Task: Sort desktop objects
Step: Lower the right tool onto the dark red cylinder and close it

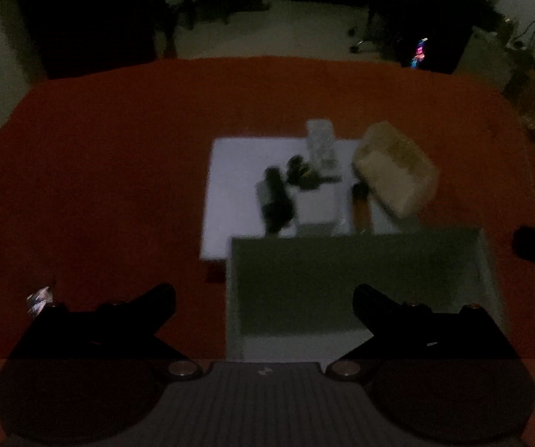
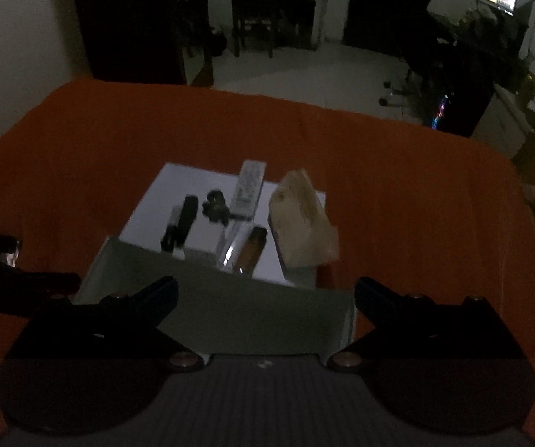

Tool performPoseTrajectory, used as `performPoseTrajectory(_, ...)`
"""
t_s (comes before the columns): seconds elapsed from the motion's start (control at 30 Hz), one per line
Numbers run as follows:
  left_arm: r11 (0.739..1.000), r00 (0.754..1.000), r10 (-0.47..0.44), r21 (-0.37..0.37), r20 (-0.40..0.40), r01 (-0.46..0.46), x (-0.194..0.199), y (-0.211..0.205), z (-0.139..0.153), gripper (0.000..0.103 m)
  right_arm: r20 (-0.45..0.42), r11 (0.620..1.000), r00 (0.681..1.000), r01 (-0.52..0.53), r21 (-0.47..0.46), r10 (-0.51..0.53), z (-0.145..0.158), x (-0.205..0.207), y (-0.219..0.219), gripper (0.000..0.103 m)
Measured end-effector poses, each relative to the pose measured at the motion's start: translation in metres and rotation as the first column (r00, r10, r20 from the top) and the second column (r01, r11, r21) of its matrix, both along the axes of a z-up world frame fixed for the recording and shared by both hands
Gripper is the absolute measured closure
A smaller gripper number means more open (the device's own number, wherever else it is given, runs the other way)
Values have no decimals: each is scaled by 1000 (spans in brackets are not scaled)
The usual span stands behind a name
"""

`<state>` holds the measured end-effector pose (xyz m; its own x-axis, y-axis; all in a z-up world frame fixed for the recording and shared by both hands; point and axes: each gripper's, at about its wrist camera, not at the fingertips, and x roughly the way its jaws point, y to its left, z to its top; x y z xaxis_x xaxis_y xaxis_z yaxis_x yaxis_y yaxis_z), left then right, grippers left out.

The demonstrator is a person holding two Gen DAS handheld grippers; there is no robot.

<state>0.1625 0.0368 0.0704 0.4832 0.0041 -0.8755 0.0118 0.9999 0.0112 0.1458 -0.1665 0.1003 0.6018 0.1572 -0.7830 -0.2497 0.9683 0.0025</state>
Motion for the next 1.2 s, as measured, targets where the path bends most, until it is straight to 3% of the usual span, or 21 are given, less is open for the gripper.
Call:
performPoseTrajectory(0.2,999,997,-41,-10,71,42,14,-10,13,0,36,1000,999,-23,18,23,2,18,-2,0)
performPoseTrajectory(0.5,975,976,-167,170,142,142,42,-28,10,0,56,999,998,35,37,-37,14,58,-20,0)
performPoseTrajectory(0.63,986,984,-104,146,144,83,61,-22,10,0,76,995,994,68,76,-73,24,72,-34,0)
performPoseTrajectory(0.77,999,992,-14,41,126,8,80,-8,9,0,83,989,992,91,113,-100,29,92,-46,0)
performPoseTrajectory(0.93,997,983,-16,74,185,2,98,-6,5,0,79,980,985,145,139,-157,32,122,-54,0)
performPoseTrajectory(1.03,996,986,-11,94,166,-5,111,-3,-2,0,88,979,983,149,140,-163,34,139,-52,0)
performPoseTrajectory(1.2,996,996,53,67,75,-58,136,10,-20,0,90,980,983,145,138,-158,25,168,-39,0)
